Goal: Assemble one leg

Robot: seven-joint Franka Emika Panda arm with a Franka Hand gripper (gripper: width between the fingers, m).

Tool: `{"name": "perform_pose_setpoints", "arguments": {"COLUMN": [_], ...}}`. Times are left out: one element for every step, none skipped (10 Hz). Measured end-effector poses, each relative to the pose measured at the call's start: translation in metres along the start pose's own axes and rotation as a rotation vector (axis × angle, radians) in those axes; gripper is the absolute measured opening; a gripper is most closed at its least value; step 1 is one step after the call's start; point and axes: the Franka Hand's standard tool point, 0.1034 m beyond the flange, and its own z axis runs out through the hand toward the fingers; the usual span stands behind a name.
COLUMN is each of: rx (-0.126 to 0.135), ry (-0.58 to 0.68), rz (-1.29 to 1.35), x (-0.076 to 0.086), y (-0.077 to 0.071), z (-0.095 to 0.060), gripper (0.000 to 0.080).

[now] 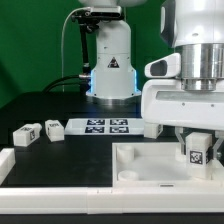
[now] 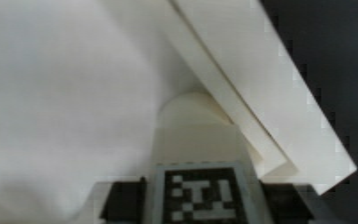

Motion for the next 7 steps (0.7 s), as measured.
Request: {"name": "perform_pose_setpoints", "arguments": {"rx": [0.0,0.004,0.003,-0.002,-0.002,-0.005,-0.003], "ry": [0.002,-0.001,0.0,0.001,-0.001,0.001,0.001], "rz": [0.077,0.228,0.353,0.479,0.607,0.688,0.792], "x": [0.0008,0.0,-0.0021,-0.0036,-0.0048,-0.0059,-0.0055], "y": [-0.0001,-0.0009,-0.0024,-0.0035,-0.0045,-0.0052,-0.0055], "z": [-0.0004,-0.0008,-0.0014,-0.0025,-0.0034,-0.0039,-0.0046], "gripper": [0.029,0.029,0.0291,0.0291,0.0292,0.0292,0.0292]}}
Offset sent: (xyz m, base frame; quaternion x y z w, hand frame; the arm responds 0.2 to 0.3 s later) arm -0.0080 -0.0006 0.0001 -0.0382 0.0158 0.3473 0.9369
